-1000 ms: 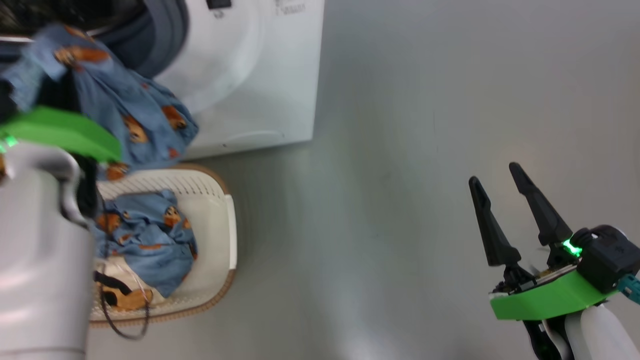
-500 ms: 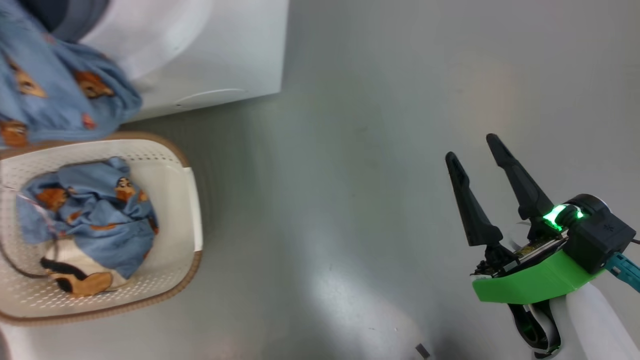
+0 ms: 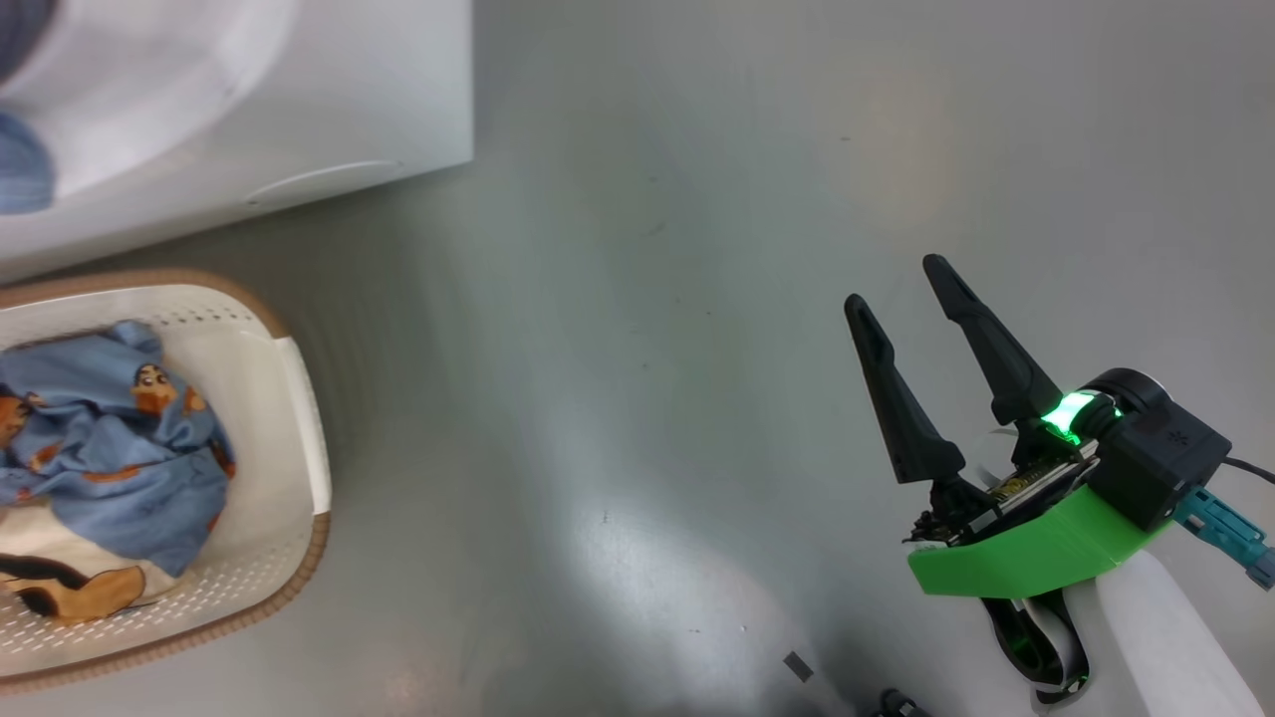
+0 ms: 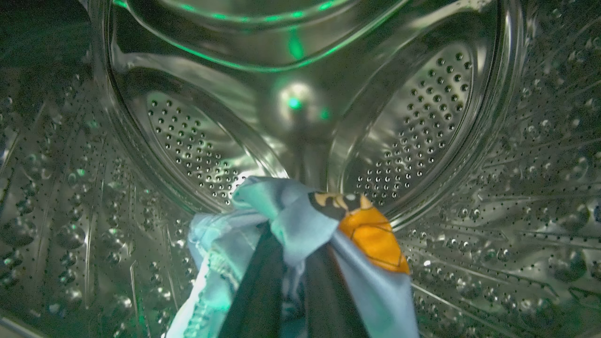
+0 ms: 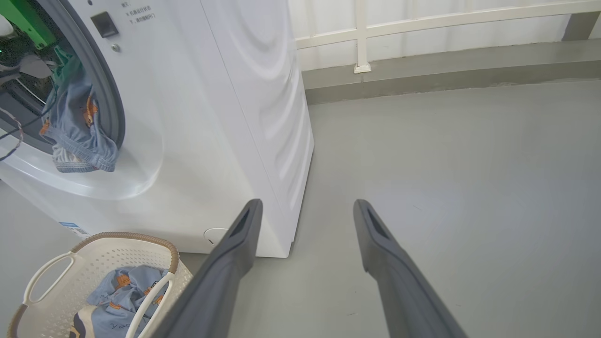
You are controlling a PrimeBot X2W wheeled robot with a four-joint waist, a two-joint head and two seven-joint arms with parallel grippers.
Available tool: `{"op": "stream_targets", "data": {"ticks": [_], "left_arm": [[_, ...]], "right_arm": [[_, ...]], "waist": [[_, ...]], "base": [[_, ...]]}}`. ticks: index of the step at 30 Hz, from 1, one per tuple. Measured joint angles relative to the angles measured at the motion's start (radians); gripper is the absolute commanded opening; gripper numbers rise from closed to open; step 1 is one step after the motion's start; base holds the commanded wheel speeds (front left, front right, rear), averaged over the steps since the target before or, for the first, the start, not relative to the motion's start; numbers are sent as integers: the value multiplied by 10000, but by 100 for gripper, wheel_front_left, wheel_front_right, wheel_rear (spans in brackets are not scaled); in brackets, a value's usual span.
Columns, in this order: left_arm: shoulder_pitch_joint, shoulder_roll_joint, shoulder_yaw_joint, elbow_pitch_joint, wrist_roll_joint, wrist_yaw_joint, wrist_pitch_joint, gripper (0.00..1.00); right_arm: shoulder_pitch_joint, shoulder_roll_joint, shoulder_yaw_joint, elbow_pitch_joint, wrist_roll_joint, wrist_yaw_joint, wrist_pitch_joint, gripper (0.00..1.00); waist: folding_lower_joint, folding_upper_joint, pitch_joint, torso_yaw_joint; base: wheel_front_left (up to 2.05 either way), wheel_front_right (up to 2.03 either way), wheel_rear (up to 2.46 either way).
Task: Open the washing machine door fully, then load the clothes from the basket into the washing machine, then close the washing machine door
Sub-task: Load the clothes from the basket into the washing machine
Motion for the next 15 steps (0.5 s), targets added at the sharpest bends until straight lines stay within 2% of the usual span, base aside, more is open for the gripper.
{"op": "stream_targets", "data": {"ticks": [4, 10, 15], "left_arm": [[-350, 65, 17, 75, 194, 240, -708, 0], [-780, 571, 36, 424, 487, 441, -1578, 0], [-908, 594, 50, 1430, 270, 278, -1060, 0]], "right_arm": [[-137, 2, 163, 48, 29, 0, 0, 100], [-357, 50, 301, 44, 100, 0, 0, 100], [-384, 71, 291, 38, 121, 0, 0, 100]], "waist": [[0, 0, 141, -187], [0, 0, 394, -477], [1, 0, 647, -612]], "base": [[0, 0, 0], [0, 0, 0], [0, 0, 0]]}}
